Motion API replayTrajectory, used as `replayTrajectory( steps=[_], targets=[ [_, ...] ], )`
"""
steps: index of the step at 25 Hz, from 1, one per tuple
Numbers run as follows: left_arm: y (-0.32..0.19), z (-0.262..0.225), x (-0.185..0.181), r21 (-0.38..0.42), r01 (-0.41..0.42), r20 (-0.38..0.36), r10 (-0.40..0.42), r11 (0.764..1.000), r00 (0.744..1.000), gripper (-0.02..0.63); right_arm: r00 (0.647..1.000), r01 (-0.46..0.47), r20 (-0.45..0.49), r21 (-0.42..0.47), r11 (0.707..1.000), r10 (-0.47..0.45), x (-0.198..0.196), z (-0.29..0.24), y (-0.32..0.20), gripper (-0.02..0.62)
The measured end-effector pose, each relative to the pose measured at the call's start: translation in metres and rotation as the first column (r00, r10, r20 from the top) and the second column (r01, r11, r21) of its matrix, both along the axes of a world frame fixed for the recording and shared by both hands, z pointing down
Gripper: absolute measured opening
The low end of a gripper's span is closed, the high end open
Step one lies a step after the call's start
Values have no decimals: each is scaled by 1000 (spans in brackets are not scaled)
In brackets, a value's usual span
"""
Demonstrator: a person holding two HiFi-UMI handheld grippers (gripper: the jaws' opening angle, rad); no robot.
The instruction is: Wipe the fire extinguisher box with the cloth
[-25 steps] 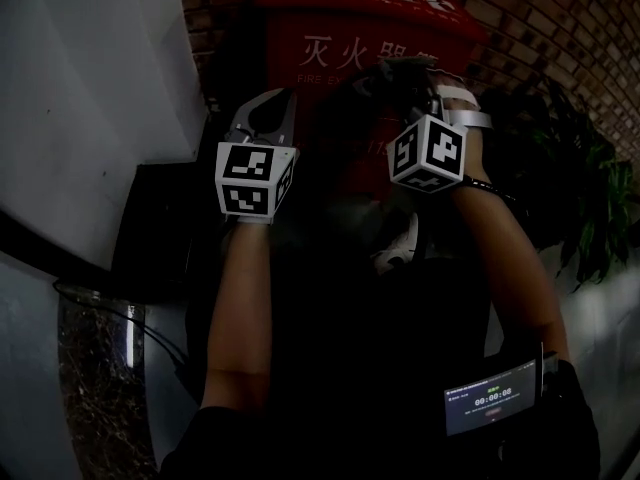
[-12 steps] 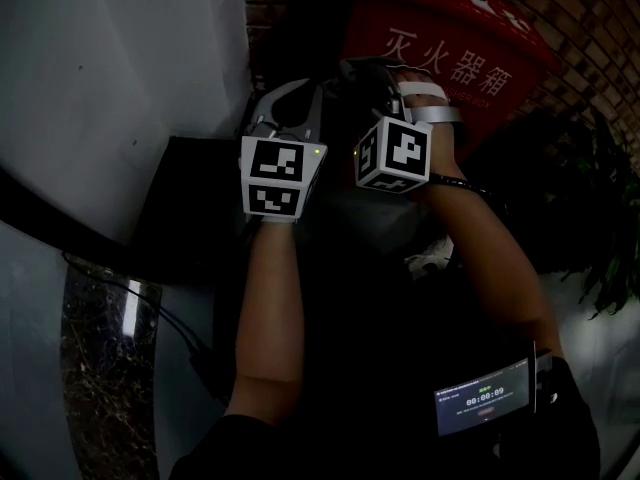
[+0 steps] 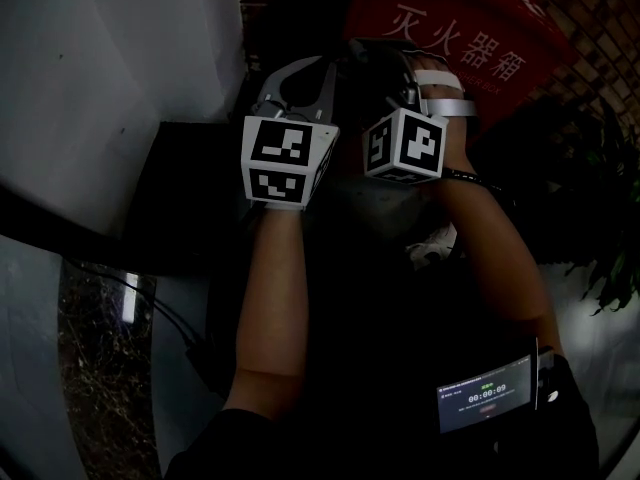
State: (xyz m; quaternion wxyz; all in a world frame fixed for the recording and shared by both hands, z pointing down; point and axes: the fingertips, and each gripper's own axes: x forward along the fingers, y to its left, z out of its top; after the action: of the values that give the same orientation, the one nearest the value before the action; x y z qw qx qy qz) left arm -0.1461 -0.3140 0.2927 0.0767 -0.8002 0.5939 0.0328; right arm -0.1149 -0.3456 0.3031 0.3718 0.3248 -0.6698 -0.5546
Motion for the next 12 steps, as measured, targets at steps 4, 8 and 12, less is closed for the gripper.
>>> replayTrajectory(
  steps=[4,8,12],
  targets=[
    [1,5,19,-27,-54,-31,53,998,998,3,1000,-23,13,8,1000,23,24,0,-2,38],
    [0,16,40,-60,-92,-76,88,994,993,3,999,-52,10,10,999,52,54,2,-8,38],
    [-1,26,63,-87,-108,-19,107,990,994,3,995,-96,8,5,995,96,89,6,-13,38]
  ],
)
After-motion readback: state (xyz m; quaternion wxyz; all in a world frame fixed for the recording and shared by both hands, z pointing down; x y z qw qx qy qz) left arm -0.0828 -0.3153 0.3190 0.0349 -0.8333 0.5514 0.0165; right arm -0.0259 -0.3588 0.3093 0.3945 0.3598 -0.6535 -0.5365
